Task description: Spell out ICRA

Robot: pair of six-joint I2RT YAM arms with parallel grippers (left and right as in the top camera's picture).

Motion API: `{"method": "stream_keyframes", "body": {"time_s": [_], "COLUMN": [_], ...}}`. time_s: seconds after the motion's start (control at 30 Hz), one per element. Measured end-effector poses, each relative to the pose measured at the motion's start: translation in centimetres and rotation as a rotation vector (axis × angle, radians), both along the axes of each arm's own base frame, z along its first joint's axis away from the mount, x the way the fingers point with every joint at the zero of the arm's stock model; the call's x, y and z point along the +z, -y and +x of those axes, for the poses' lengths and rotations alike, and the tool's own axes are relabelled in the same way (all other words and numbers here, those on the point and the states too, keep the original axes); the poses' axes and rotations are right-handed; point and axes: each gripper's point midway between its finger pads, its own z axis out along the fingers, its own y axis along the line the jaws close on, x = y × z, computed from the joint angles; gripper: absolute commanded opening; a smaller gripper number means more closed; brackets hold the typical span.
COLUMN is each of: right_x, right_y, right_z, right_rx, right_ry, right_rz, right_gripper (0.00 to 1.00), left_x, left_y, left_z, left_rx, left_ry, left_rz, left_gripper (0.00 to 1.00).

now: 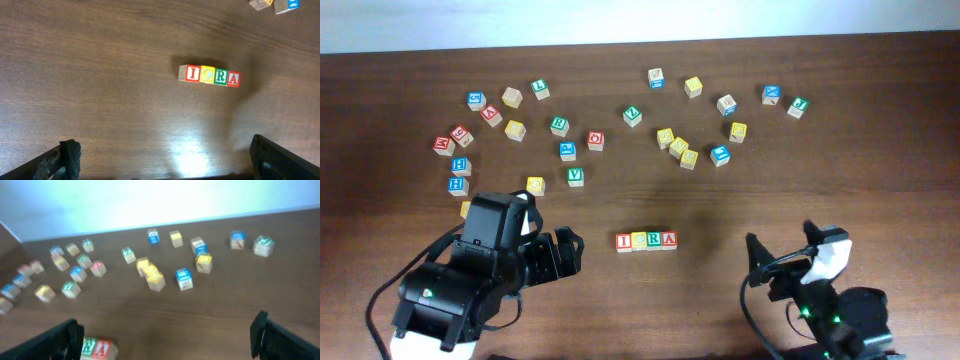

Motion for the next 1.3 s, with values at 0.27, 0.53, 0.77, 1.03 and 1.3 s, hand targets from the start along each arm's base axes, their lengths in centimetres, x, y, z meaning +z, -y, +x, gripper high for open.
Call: {"method": "stream_keyframes", "body": {"time_s": [0.27, 0.53, 0.77, 1.03, 1.3], "right_x": [0.1, 1.0, 0.1, -2.3, -3.5], "right_y": [-0.3, 1.4, 1.5, 1.5, 3.3], "right_z": [0.6, 1.2, 2.2, 2.9, 3.1], "right_rx": [0.02, -0.074, -0.096, -0.1, -0.171], "right_ry": [0.134, 0.188, 0.238, 0.241, 0.19], "right_rz": [-0.02, -0.081, -0.073, -0.073, -0.087], "right_gripper": [0.98, 0.98, 0.98, 0.98, 0.98], "left_x": [0.0, 0.0, 0.0, 0.0, 0.0], "left_y": [0.0, 0.0, 0.0, 0.0, 0.0], "left_z": [0.0, 0.0, 0.0, 0.0, 0.0], "left_rx": [0.0, 0.0, 0.0, 0.0, 0.0], "left_ry": [0.0, 0.0, 0.0, 0.0, 0.0], "left_rz": [0.0, 0.0, 0.0, 0.0, 0.0], "left_gripper": [0.99, 0.99, 0.99, 0.99, 0.99]}}
